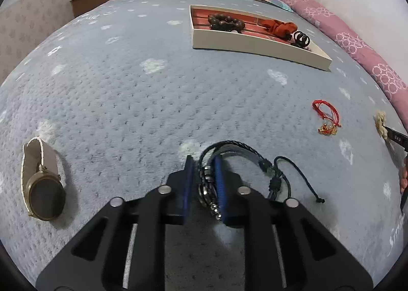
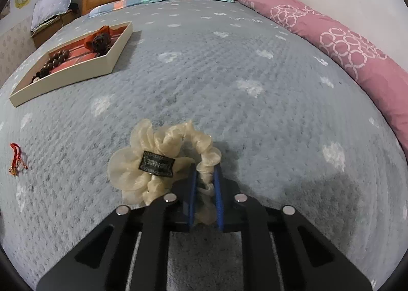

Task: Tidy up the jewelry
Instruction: 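Grasp the black braided leather bracelet with the left tool while the right tool grasps the cream scrunchie, then carry the leather bracelet with the left tool into the tray while the right tool places the cream scrunchie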

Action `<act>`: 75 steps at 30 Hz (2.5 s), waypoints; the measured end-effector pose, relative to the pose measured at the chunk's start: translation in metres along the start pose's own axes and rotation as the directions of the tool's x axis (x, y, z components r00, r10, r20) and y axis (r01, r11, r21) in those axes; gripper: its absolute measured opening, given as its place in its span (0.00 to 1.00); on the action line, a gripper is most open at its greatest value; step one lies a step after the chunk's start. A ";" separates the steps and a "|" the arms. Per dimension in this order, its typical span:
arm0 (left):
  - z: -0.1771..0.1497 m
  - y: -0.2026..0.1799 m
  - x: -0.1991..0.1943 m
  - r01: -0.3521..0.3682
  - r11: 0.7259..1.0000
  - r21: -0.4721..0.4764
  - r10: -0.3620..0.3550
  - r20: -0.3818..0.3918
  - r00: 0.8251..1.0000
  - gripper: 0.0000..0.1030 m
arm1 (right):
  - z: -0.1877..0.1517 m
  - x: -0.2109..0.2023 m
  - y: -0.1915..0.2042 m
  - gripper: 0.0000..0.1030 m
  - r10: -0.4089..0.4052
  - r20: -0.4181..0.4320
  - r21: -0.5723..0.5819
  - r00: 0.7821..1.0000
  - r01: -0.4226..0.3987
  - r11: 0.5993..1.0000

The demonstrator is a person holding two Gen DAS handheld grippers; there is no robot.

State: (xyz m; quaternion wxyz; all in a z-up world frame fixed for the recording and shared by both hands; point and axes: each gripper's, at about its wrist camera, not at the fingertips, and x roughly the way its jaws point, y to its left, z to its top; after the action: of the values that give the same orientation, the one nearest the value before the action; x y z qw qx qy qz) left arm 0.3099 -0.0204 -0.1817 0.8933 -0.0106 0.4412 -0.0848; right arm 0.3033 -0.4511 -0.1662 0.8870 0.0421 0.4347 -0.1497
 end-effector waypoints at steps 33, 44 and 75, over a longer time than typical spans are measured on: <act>0.061 -0.004 -0.038 0.019 1.000 -0.008 -0.018 0.101 0.995 0.10 | 0.042 -0.056 0.044 0.09 0.046 0.112 -0.087 0.993 -0.036 0.996; 0.112 -0.013 -0.051 0.012 1.000 0.007 -0.013 0.155 0.988 0.10 | 0.083 -0.077 0.073 0.09 0.087 0.173 -0.102 0.981 -0.070 0.992; 0.262 -0.052 0.092 -0.057 0.997 0.058 0.049 0.130 0.990 0.10 | 0.192 0.024 0.216 0.09 0.171 0.159 -0.123 0.972 -0.152 0.981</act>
State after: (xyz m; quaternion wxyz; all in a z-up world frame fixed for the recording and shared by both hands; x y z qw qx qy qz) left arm 0.5646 -0.1009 -0.0895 0.9217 0.0232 0.3801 -0.0739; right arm 0.5279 -0.2905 -0.0782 0.9309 0.0157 0.3605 -0.0558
